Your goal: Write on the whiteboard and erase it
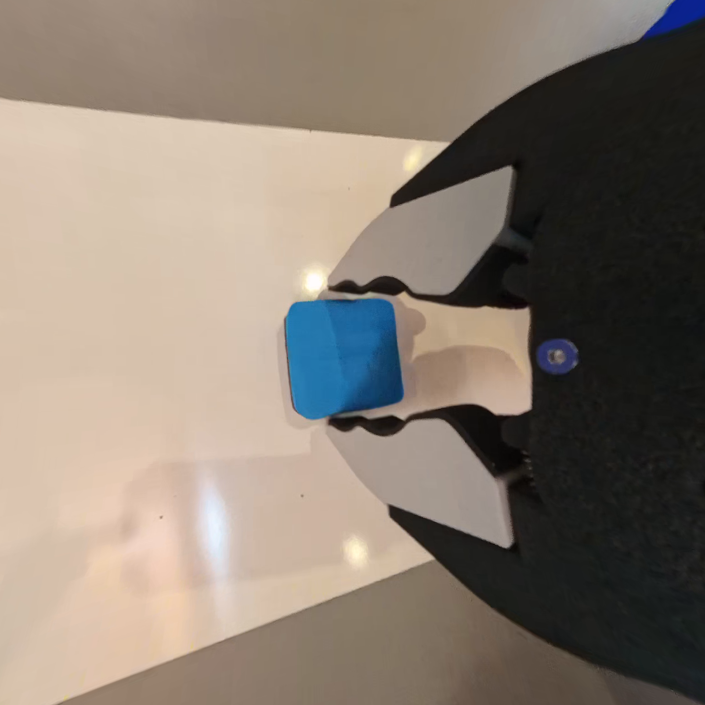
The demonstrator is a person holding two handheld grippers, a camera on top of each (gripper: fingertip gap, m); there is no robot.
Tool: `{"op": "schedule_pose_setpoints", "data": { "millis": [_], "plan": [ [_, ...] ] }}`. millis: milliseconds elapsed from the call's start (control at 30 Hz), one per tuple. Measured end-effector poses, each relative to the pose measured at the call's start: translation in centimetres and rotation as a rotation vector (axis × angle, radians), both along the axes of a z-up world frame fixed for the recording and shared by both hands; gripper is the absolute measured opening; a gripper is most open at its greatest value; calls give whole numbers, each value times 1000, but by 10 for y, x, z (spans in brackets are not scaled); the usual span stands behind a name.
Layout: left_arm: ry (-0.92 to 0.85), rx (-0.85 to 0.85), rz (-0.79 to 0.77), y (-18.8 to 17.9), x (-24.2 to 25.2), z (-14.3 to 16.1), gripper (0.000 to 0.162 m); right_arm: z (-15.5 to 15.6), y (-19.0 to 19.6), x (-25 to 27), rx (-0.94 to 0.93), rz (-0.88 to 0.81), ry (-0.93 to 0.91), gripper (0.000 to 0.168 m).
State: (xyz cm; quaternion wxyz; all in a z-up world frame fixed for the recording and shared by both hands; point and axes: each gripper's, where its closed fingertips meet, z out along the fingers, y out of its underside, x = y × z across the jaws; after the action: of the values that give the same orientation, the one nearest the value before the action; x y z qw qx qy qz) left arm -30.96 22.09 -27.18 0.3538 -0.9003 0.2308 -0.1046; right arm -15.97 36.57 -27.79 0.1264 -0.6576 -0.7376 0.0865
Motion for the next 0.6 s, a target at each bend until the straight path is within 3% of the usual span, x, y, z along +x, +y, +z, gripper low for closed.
{"op": "schedule_pose_setpoints", "data": {
  "millis": [100,167,300,433,533,600],
  "plan": [
    [27,-8,-24,-5,3,-2,69,7,2,-3,29,17,-19,55],
    [58,11,-30,-6,3,-3,69,34,7,2,82,15,-4,55],
    [38,12,-42,-9,7,-4,69,149,31,43,250,-99,134,54],
    [74,-1,-37,-10,2,-11,70,256,85,145,403,-436,295,55],
    [60,-1,-34,-10,3,-9,70,269,123,230,420,-733,322,55],
    [65,7,-29,-9,3,-8,70,245,140,270,346,-902,331,55]
  ]
}}
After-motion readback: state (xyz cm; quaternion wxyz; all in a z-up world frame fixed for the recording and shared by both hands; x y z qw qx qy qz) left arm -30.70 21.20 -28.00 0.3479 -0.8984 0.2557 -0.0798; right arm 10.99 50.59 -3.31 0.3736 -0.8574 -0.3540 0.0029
